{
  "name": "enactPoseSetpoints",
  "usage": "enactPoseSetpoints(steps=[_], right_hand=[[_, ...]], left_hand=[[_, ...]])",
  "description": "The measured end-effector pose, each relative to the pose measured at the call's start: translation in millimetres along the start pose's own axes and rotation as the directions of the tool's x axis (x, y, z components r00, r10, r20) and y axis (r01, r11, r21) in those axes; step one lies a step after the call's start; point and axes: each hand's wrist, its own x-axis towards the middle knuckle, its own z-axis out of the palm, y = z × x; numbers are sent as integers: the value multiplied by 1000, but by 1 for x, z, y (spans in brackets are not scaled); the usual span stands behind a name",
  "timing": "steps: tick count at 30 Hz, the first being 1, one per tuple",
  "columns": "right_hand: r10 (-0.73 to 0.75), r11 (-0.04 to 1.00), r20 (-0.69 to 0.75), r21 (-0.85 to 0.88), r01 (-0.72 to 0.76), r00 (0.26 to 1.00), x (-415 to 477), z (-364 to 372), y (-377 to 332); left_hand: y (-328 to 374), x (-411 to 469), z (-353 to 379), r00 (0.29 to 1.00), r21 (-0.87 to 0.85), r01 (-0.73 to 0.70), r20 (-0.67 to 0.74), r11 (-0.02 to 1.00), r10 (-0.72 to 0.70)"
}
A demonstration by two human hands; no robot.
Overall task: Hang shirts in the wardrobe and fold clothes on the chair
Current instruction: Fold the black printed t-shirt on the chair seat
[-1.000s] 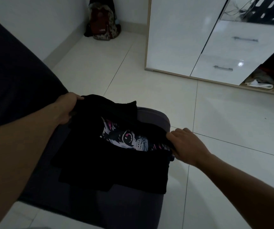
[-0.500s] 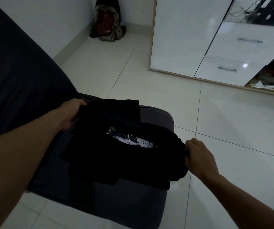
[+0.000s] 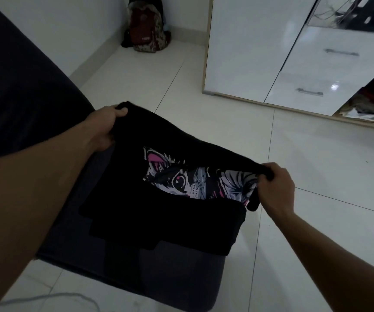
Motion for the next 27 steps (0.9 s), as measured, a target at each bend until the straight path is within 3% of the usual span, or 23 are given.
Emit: enactPoseSetpoints(steps=[4,13,17,22,25,27], right_hand=[[-137,987,122,-66,146,983,-33,1,32],[-38,951,321,-280,134,946,-78,19,71],[-32,811,421,-519,270,906,-78,17,57],[-40,674,507,-622,398,861,-80,10,44],[-65,764,471,-544,348,880,-83,7,47],[-182,883,399,-336,328,899,-84,13,36]], left_hand=[[-17,-17,-26,984,56,173,-56,983,-170],[-56,-30,-39,961,173,257,-150,951,-232],[-60,-28,-37,956,245,244,-221,938,-191],[-62,-25,-36,965,305,189,-234,933,-119],[-62,-22,-37,961,251,189,-245,949,-127],[-66,-23,-40,963,303,209,-230,930,-142]])
